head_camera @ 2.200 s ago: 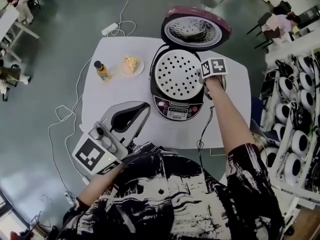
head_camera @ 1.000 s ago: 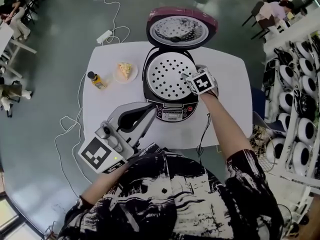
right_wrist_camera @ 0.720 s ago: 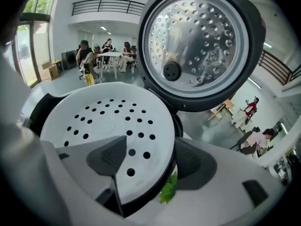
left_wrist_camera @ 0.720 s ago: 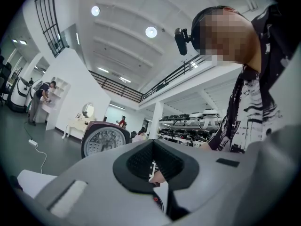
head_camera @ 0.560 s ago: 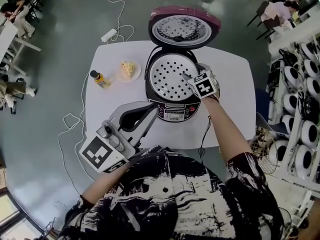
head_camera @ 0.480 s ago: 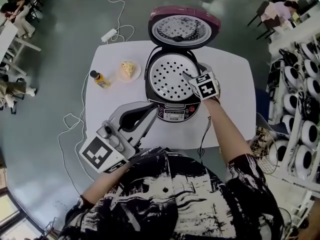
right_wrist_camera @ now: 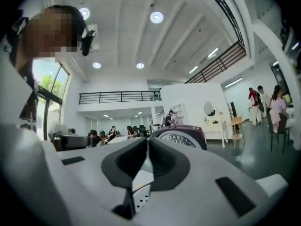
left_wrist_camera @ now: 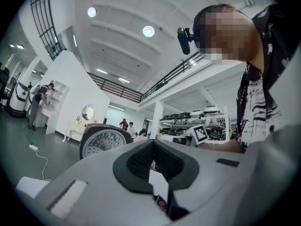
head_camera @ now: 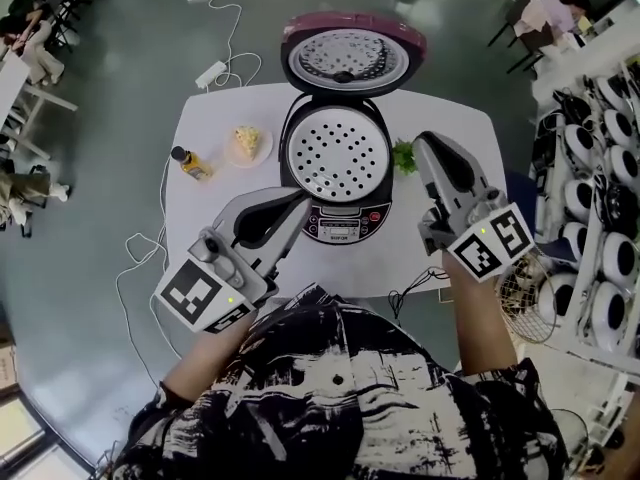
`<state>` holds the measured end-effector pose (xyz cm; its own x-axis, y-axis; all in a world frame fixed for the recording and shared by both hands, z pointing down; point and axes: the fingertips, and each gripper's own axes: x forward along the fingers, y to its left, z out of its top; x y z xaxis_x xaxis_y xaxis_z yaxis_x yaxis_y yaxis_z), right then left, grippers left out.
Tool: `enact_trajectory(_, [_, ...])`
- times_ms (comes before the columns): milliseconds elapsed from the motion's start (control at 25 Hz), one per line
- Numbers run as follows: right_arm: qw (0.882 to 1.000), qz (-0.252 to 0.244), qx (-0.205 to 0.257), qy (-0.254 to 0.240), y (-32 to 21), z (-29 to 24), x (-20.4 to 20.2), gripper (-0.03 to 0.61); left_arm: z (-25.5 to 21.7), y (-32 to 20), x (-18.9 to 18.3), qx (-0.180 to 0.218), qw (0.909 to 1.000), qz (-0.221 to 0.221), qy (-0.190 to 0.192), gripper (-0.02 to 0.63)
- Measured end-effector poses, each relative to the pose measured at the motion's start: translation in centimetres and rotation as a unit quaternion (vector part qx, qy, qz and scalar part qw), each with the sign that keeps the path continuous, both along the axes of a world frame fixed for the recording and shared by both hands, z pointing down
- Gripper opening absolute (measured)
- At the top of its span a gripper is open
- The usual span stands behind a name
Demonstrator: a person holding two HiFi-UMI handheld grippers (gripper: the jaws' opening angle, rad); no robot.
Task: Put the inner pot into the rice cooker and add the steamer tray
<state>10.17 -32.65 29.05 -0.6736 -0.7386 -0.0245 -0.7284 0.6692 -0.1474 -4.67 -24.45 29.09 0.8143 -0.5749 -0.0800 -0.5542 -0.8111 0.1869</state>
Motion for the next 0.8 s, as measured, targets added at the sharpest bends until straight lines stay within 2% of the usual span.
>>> enact_trajectory(40, [1.0,-0.001,0.008,0.006,1.5,-0.7,0.2,0.003,-0.1,-0.3,0.2,0.003,1.0,0.0,-0.002,0.005])
enact_trajectory(200, [1.0,-0.008,0.006,0.006,6.8,-0.4,0.5,-0.003,-0.2,-1.1,1.4,0.013,0.9999,0.004,-0.01,0.005])
enact_trajectory(320, [1.0,0.0,0.006,0.005,8.8,0.4,1.0,-0.003,0.1,-1.2,2.4,0.012,0.9998,0.008,-0.016,0.005])
enact_trajectory(800, [0.999,0.004,0.022,0.046,8.8,1.1,1.9,-0.003,0.6,-1.5,5.7,0.005,0.9994,0.024,-0.026,0.005])
